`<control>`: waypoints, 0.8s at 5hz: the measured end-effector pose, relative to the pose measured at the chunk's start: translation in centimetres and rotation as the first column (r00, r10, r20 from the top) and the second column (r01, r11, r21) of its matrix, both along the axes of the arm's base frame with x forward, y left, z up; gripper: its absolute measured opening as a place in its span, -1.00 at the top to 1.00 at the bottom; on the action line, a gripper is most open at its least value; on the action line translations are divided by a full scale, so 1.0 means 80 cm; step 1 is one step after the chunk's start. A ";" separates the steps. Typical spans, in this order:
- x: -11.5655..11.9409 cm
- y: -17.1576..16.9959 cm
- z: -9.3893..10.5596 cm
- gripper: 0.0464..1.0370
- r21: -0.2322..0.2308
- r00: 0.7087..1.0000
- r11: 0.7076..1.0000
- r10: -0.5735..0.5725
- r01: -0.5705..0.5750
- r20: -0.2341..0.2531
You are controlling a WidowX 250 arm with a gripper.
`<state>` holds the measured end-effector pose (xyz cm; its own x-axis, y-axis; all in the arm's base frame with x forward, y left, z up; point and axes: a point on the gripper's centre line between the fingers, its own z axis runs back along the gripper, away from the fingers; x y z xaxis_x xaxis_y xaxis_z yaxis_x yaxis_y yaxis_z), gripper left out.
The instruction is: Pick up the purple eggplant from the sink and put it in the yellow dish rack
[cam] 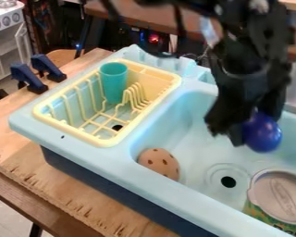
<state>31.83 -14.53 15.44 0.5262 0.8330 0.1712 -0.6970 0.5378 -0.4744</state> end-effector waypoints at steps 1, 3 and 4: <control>-0.027 0.041 0.028 -0.56 0.030 0.978 0.979 -0.204 0.203 0.034; -0.041 0.082 0.058 -0.56 0.123 0.855 0.849 -0.497 0.514 -0.150; -0.043 0.100 0.057 -0.56 0.150 0.855 0.846 -0.482 0.511 -0.192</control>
